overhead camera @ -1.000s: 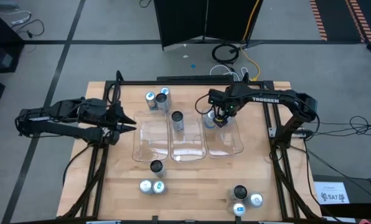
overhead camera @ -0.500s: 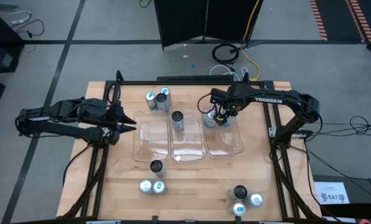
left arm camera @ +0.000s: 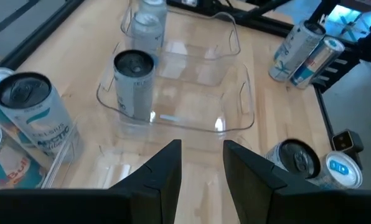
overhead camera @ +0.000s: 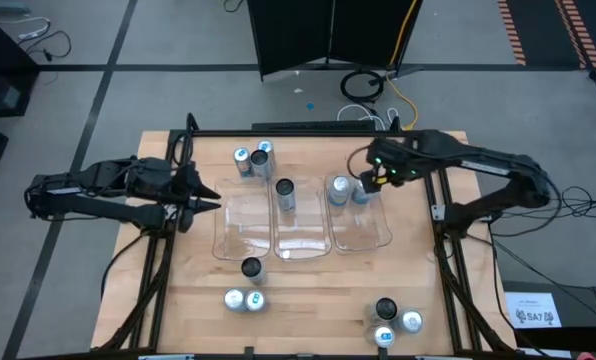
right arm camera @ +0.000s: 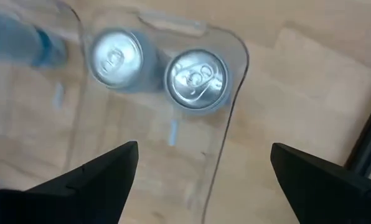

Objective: Sort soda cans
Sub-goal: Put the top left blue soda can into the left transparent bin

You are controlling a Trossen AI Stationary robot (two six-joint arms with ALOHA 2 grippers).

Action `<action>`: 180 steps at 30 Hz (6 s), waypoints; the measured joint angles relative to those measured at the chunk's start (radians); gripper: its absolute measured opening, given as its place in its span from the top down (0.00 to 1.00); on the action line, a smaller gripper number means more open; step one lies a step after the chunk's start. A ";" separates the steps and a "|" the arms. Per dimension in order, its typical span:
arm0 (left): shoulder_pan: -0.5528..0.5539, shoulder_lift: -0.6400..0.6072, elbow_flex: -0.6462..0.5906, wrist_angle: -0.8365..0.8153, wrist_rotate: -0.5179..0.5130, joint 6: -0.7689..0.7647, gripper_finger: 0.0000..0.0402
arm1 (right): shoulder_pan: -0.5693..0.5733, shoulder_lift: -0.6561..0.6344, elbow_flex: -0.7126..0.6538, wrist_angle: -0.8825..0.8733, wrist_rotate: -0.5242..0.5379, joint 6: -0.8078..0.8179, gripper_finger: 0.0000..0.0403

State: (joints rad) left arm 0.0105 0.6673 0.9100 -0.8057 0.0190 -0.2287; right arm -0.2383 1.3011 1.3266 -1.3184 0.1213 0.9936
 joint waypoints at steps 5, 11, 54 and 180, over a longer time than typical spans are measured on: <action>0.000 0.025 0.000 0.060 -0.023 -0.001 0.68 | 0.136 -0.066 0.000 0.005 0.133 0.158 0.11; 0.000 0.040 0.000 0.078 -0.028 0.006 0.68 | 0.252 -0.063 0.000 0.011 0.196 0.232 0.11; 0.409 0.333 0.072 -0.018 -0.078 0.131 0.22 | 0.456 0.058 0.000 0.019 0.303 0.277 0.11; 0.776 0.942 0.320 -0.170 0.150 0.732 0.22 | 0.456 0.058 0.001 0.081 0.354 0.090 0.11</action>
State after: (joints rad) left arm 0.7860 1.6096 1.2304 -0.9760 0.1688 0.5037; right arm 0.2177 1.3586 1.3273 -1.2370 0.4751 1.0832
